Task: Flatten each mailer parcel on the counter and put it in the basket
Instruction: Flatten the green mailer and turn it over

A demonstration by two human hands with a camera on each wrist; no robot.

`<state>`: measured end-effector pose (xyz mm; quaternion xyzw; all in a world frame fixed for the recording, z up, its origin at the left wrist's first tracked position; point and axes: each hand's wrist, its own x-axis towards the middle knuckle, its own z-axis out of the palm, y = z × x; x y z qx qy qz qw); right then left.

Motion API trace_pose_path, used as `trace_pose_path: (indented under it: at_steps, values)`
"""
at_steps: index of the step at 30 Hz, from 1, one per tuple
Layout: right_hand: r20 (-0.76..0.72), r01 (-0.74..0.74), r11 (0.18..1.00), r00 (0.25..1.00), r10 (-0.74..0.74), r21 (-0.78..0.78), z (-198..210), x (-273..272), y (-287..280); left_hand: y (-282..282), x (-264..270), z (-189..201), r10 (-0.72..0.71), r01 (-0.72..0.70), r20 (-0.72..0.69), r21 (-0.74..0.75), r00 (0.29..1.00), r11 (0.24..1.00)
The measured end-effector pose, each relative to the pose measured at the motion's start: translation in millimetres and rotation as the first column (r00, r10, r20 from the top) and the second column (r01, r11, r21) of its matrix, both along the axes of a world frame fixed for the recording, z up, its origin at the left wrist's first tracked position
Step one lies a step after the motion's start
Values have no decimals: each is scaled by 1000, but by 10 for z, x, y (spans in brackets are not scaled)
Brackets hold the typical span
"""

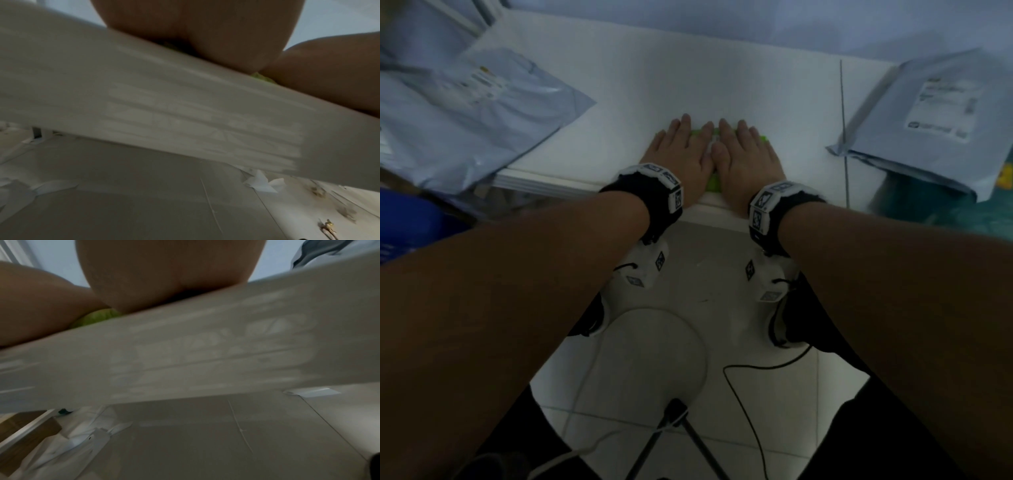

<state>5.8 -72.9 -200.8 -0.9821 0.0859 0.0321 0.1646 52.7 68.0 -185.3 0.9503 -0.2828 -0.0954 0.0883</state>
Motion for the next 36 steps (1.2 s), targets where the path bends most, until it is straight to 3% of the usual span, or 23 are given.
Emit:
trace_pose_path:
  at_steps: [12,30,36]
  values:
    - [-15,28,999,1000,-28,25,88,-135,61,55,-83,-16,-8,8,9,-26,1000,1000]
    - [-53,68,997,996,-67,26,121,-92,59,14,-55,14,52,-52,0,73,999,996]
    - [-69,-70,997,995,69,-14,132,-140,-129,136,-42,-9,43,-46,30,92,999,995]
